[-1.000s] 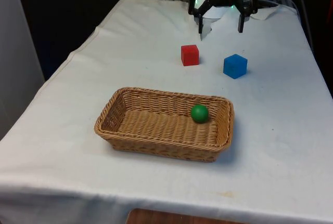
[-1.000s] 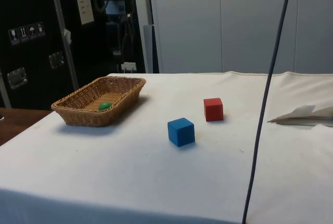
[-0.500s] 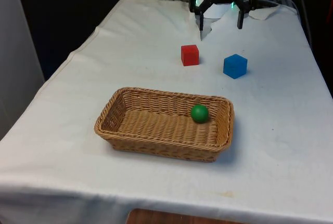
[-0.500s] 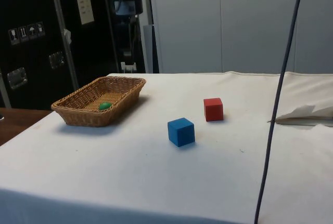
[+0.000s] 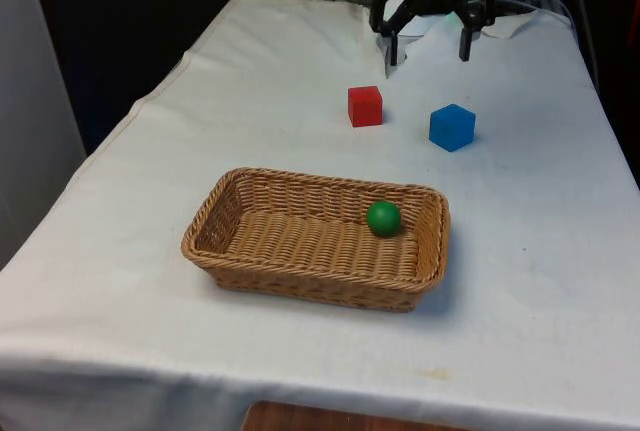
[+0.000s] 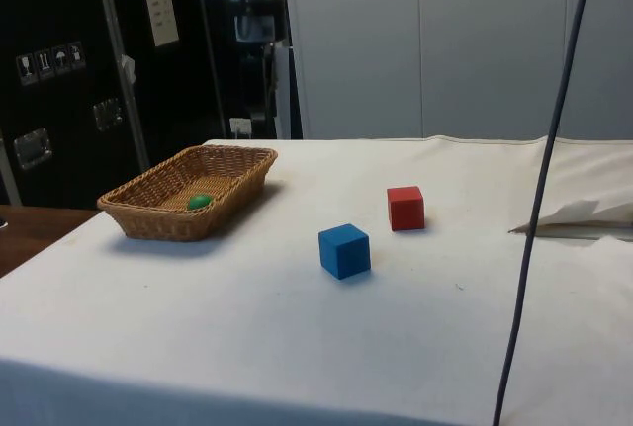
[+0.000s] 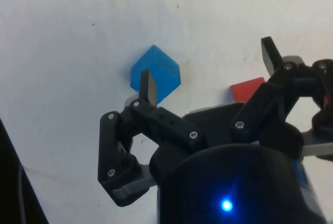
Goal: Place all non-red objects into the basket.
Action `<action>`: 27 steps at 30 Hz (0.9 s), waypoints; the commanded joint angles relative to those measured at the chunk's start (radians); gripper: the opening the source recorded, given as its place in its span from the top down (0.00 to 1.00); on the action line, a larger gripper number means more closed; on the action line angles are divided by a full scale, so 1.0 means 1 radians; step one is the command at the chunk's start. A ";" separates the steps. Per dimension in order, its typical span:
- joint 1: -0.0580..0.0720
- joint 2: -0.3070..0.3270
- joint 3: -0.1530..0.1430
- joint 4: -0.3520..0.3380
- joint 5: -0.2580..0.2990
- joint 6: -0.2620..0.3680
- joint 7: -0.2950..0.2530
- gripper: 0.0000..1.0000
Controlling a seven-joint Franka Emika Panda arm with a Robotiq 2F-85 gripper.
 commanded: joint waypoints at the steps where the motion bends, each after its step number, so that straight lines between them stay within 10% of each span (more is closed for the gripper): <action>1: 0.002 -0.015 0.002 -0.023 -0.006 0.020 -0.002 0.00; 27: 0.000 -0.048 0.023 -0.145 0.008 0.129 -0.108 0.00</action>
